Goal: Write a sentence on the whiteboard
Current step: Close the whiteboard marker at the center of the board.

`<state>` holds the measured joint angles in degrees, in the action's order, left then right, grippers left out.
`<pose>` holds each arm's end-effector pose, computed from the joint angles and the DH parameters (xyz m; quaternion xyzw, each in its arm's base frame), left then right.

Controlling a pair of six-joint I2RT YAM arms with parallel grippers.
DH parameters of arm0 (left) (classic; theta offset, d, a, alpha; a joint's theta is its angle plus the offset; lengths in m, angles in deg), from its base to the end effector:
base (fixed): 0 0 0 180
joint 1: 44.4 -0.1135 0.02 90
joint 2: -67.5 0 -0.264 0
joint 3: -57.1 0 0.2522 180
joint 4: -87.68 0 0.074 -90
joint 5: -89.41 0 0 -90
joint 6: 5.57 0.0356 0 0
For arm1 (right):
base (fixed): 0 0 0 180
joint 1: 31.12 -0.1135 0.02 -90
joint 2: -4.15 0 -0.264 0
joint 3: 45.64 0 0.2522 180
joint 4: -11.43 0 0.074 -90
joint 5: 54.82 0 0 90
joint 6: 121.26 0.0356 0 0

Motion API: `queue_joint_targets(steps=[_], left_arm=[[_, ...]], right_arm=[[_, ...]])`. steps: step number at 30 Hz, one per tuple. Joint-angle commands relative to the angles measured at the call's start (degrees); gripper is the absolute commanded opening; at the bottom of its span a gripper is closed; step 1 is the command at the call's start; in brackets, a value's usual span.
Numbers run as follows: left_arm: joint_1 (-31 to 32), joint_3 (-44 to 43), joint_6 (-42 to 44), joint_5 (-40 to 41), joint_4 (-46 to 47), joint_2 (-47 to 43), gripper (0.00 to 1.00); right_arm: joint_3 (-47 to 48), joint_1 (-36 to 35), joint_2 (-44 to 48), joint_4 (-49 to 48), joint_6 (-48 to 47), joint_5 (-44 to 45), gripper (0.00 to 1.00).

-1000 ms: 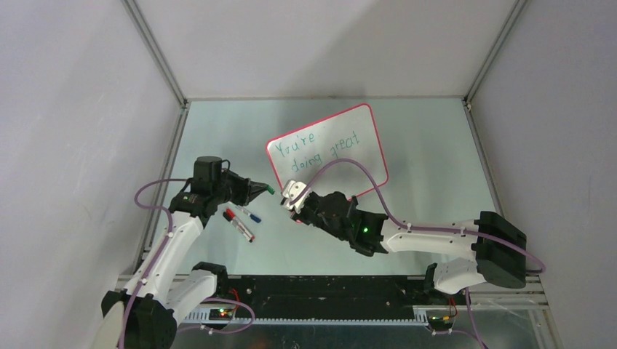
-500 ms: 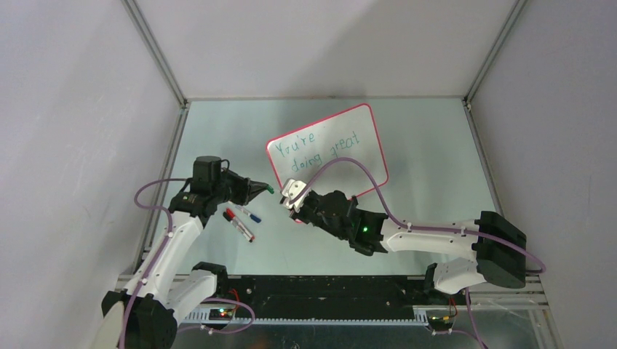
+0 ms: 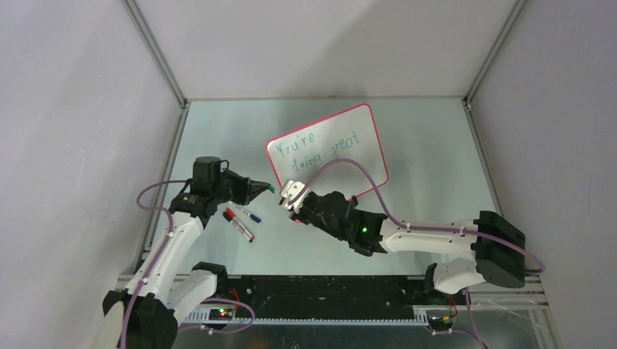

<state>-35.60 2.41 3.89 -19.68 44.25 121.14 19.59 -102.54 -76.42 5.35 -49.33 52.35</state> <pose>0.1911 -0.0414 0.2582 -0.4744 0.7703 -0.3878 0.1765 0.1140 0.3062 0.2898 -0.4616 0.6031 0.1859 0.6234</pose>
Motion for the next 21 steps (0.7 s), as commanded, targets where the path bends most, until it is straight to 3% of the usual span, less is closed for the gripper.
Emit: queue_joint_targets(steps=[1, 21], left_arm=[[-0.7, 0.3, -0.9, -2.2, 1.6, -0.2, 0.0], [-1.3, 0.7, -0.9, -3.2, 1.8, -0.5, 0.0]], right_arm=[[2.4, -0.4, -0.8, -2.3, -0.5, 1.1, 0.0], [2.4, -0.5, -1.6, -2.8, -1.2, 2.0, 0.0]])
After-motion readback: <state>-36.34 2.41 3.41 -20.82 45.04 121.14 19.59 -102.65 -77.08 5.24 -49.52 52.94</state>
